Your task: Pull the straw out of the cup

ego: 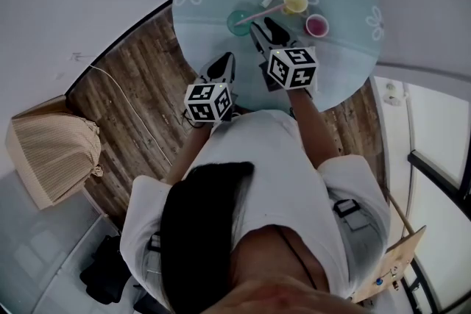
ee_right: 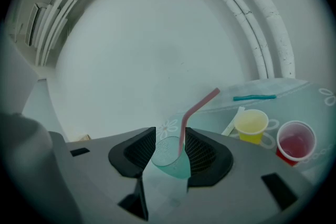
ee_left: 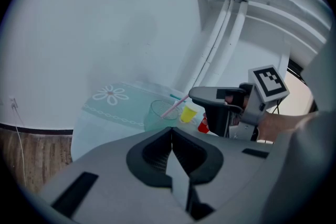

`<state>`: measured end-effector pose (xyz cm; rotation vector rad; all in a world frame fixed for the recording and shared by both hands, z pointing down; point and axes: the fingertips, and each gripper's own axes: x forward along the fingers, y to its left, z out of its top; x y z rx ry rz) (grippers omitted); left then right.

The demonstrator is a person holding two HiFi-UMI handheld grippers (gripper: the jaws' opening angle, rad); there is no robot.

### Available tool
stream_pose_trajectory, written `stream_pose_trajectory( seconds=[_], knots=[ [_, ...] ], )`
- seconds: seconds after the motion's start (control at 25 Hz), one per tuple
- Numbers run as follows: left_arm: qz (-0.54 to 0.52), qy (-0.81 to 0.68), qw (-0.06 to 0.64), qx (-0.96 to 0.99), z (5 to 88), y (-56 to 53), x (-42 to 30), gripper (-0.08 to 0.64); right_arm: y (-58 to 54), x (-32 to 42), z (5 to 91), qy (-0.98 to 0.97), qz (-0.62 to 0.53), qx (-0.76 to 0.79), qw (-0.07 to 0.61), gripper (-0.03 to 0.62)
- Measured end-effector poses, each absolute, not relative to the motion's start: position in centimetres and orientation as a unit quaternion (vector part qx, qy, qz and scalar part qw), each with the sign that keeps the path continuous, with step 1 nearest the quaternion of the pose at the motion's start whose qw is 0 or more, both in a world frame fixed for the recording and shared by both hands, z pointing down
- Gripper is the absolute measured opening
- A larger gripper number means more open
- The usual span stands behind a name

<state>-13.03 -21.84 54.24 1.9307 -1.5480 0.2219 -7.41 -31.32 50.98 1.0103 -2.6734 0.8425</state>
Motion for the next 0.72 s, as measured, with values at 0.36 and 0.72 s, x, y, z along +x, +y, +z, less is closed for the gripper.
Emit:
stream_pose_trajectory(
  seconds=[0.36,0.72],
  knots=[
    [0.087,-0.59,0.33,0.732,54.6,-22.3,-13.0,0.009,-32.8,-7.7,51.5,-0.895,0.275,0.34,0.083,0.158],
    [0.086,-0.595,0.342,0.723,55.3,-22.0,-13.4,0.009,-34.3,-7.7,51.4,-0.895,0.265,0.35,0.079,0.136]
  ],
)
